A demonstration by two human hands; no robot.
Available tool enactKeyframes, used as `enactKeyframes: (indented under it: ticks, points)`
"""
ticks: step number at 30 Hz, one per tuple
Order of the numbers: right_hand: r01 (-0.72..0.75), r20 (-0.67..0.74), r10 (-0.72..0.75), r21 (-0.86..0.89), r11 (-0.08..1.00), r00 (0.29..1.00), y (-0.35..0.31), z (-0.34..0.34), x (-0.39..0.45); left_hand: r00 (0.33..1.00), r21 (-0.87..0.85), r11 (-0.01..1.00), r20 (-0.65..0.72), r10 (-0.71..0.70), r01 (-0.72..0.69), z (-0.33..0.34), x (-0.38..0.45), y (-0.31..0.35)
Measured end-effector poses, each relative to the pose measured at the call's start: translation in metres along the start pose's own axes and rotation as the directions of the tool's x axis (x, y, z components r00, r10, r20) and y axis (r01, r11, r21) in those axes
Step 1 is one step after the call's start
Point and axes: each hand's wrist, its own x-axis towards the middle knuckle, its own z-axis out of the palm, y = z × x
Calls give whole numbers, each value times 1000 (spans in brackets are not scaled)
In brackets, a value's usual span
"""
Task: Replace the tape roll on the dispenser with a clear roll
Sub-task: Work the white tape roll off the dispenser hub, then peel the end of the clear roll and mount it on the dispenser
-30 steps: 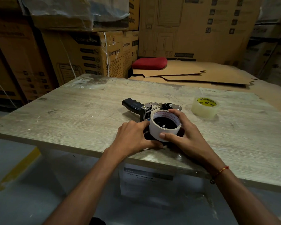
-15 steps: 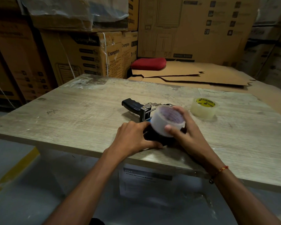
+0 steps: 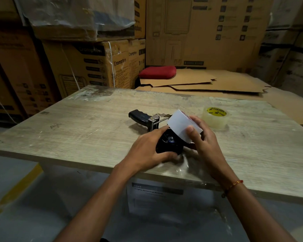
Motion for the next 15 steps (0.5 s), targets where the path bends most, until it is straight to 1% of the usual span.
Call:
enactKeyframes:
  ticks: [2, 4, 8, 10, 15]
  points:
    - [13, -44, -14, -21, 1000, 999, 1, -9, -2, 1000, -58, 998, -26, -7, 5, 2, 2, 0]
    - [-5, -84, 3, -13, 1000, 996, 0, -20, -4, 998, -101, 994, -58, -38, 32, 1, 4, -3]
    - [-47, -100, 45, -9, 999, 994, -1, -35, -8, 984, -200, 970, -82, -160, 141, -5, 14, -12]
    - [-67, -107, 67, 3, 998, 992, 2, -37, -9, 974, -195, 962, -81, -210, 191, -11, 21, -20]
    - [-103, -152, 106, 33, 994, 983, 7, -36, -11, 946, -114, 946, -86, -313, 302, -25, 39, -46]
